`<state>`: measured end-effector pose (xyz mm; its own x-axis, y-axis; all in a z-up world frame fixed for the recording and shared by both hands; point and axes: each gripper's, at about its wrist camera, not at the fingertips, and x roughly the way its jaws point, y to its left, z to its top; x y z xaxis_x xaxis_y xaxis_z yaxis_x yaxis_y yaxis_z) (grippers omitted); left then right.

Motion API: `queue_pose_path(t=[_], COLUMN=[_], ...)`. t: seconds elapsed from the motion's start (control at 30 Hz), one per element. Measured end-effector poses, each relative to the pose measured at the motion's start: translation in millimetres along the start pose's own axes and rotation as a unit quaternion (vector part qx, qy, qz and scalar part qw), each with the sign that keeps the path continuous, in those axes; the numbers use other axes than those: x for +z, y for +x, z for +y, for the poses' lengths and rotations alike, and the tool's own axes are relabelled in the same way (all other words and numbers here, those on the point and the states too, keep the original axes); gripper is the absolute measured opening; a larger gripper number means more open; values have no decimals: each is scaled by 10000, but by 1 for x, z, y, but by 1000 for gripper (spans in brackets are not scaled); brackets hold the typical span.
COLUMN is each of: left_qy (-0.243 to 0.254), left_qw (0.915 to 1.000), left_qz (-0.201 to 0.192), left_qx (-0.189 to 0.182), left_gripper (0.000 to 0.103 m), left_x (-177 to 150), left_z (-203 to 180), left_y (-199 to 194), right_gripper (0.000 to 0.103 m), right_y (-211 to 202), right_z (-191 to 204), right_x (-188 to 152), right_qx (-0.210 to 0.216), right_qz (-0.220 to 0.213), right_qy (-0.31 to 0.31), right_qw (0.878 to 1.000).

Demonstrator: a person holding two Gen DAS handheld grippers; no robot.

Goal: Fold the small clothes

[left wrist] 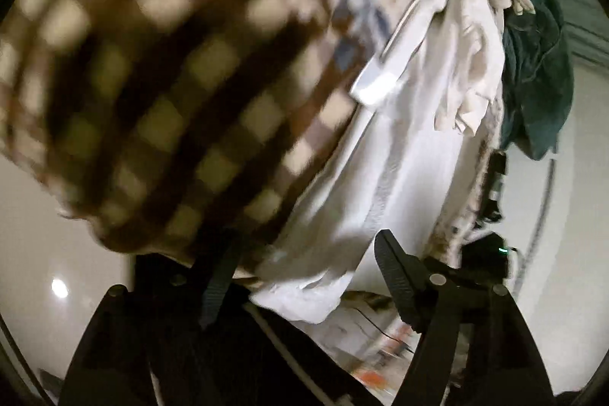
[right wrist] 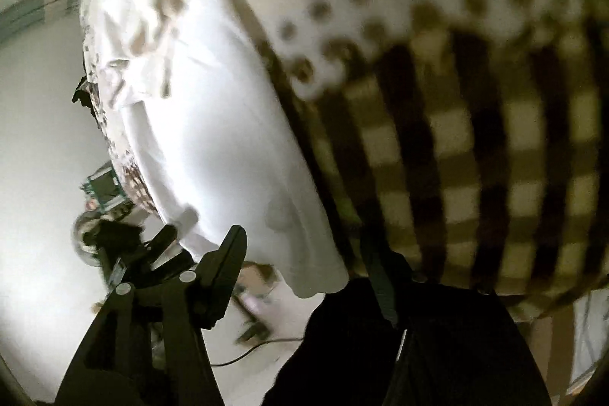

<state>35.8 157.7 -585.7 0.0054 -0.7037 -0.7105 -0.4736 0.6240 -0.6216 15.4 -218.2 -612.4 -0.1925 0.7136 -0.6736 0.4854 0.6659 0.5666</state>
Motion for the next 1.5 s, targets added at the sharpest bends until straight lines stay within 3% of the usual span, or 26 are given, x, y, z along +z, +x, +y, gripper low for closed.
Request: queue_pose_path(t=[0.1, 0.13, 0.17, 0.2, 0.23, 0.27, 0.37, 0.43, 0.6, 0.8, 1.0, 1.03, 1.1, 1.13, 1.17, 1.2, 1.23, 1.33, 1.4, 1.5], left_qy=[318, 458, 580, 667, 678, 555, 235, 266, 270, 369, 69, -63, -251, -219, -176, -153, -115, 375, 931, 1414], left_qw=[9991, 9983, 9976, 9962, 9953, 9968, 9995, 9994, 9979, 9924, 9946, 9936, 9874, 9857, 9845, 9835, 9832, 9878, 9889, 9852], left_qz=[235, 210, 170, 161, 131, 60, -34, -128, -498, -881, -615, -490, -472, -542, -632, -712, -785, -1039, -1118, -883], left_qx=[175, 301, 323, 535, 674, 567, 228, 189, -328, -772, -836, -1020, -1493, -1583, -1626, -1654, -1645, -1101, -310, 404], left_gripper=[68, 60, 29, 17, 11, 7, 6, 6, 6, 6, 8, 13, 37, 60, 71, 71, 71, 71, 71, 71], left_x=[-3, -5, -8, -10, -12, -13, -15, -13, 14, 112, 229, 239, 255, 257, 258, 259, 258, 251, 240, 232], left_z=[-14, -22, -30, -36, -38, -38, -41, -52, -99, -157, -190, -187, -190, -190, -191, -190, -189, -196, -203, -202], left_y=[18, 20, 20, 19, 17, 10, -13, -29, -68, -64, -15, -12, -10, -15, -22, -28, -34, -49, -49, -29], right_gripper=[64, 53, 23, 10, 7, 6, 5, 5, 5, 5, 5, 6, 8, 16, 48, 59, 78, 78, 78, 78], right_y=[13, 13, 11, 9, 6, 1, -15, -32, -78, -120, -126, -123, -123, -121, -121, -124, -132, -137, -143, -133], right_z=[-12, -13, -13, -11, -8, -2, 20, 40, 83, 141, 179, 184, 192, 194, 196, 196, 195, 189, 182, 172], right_x=[5, 5, 4, 3, 1, -2, -10, -14, -1, 63, 173, 188, 213, 220, 226, 229, 227, 216, 207, 202], right_qx=[281, 349, 382, 389, 380, 390, 399, 483, 753, 989, 954, 899, 668, 567, 424, 379, 391, 232, -11, -237], right_qz=[165, 115, 30, 4, -11, -71, -119, -158, -468, -1194, -1783, -1836, -1930, -1918, -1894, -1929, -2058, -2245, -2272, -2134], right_qy=[256, 322, 349, 326, 256, 160, -137, -341, -626, -790, -537, -466, -424, -452, -480, -508, -562, -650, -705, -798], right_qw=[9991, 9988, 9987, 9987, 9989, 9991, 9990, 9981, 9941, 9847, 9779, 9778, 9780, 9788, 9798, 9792, 9762, 9720, 9713, 9734])
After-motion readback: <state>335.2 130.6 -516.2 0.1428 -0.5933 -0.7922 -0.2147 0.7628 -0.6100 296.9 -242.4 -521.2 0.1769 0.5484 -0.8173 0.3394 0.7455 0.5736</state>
